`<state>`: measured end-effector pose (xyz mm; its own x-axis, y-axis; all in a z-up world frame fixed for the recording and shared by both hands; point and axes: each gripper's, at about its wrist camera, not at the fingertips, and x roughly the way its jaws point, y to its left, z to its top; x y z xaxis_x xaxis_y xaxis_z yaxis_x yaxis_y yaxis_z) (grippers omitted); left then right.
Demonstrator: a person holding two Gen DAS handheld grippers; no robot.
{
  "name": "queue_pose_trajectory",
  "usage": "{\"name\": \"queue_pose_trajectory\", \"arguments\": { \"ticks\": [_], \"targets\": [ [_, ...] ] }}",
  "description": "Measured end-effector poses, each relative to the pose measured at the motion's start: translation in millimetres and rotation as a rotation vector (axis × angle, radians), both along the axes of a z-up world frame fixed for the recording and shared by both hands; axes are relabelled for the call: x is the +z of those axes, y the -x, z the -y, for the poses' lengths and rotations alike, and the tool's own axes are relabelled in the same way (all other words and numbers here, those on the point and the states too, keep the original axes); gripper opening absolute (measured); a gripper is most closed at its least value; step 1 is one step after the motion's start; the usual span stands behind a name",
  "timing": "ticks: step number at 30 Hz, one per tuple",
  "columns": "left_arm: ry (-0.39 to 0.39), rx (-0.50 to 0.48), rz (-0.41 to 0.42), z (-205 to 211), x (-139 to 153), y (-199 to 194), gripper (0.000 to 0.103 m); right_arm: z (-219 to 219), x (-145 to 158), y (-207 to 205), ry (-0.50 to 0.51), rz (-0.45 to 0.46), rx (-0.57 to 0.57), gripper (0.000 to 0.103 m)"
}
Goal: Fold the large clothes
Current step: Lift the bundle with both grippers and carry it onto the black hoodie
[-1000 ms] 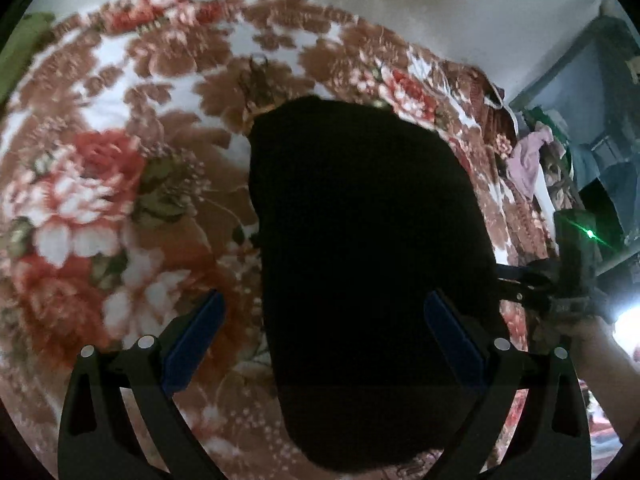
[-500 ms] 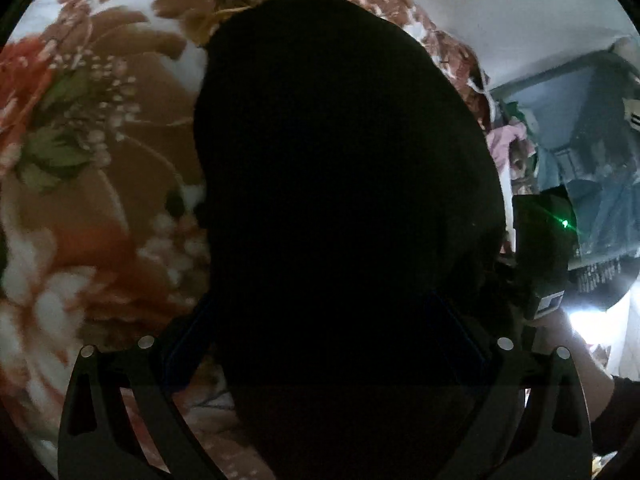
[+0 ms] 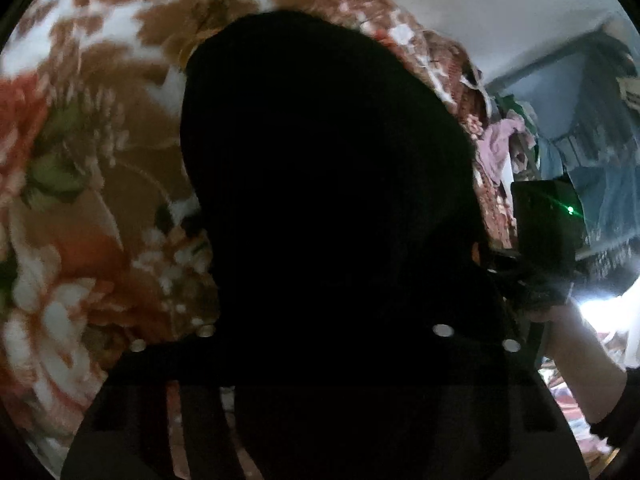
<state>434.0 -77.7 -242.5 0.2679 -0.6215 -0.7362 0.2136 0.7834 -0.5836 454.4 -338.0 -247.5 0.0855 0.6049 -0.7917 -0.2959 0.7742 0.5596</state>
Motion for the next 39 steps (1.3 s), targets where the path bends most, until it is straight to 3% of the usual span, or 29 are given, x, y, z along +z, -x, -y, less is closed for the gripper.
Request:
{"name": "queue_pose_trajectory", "arguments": {
  "ticks": [4,13,17,21,25,28,33,37,39],
  "targets": [
    [-0.014,-0.027,0.059,8.9,31.0,8.9,0.048,4.8,19.1,7.0,-0.06,0.02,-0.02,0.047],
    [-0.004,-0.042,0.158,9.0,95.6,30.6,0.047,25.7,70.9,29.9,-0.139,0.086,-0.036,0.044],
    [0.0,-0.069,0.194,17.5,131.3,41.7,0.047,40.1,112.9,45.2,-0.151,0.141,-0.059,0.044],
    [0.01,-0.133,0.216,54.3,173.4,57.7,0.047,80.5,157.2,74.8,-0.148,0.168,-0.123,0.044],
    [0.041,-0.229,0.215,134.6,206.6,83.2,0.047,141.3,194.1,116.1,-0.122,0.167,-0.225,0.044],
    [0.075,-0.29,0.214,207.2,220.5,107.5,0.047,210.6,216.1,157.3,-0.097,0.157,-0.296,0.044],
    [0.17,-0.356,0.181,335.2,226.3,144.0,0.047,340.4,252.9,220.1,0.001,0.151,-0.36,0.044],
    [0.227,-0.392,0.144,420.0,220.8,161.4,0.047,424.7,262.2,255.7,0.043,0.15,-0.408,0.044],
    [0.244,-0.404,0.106,459.4,204.4,165.7,0.047,462.4,260.4,272.2,0.063,0.14,-0.424,0.044]
  ]
}}
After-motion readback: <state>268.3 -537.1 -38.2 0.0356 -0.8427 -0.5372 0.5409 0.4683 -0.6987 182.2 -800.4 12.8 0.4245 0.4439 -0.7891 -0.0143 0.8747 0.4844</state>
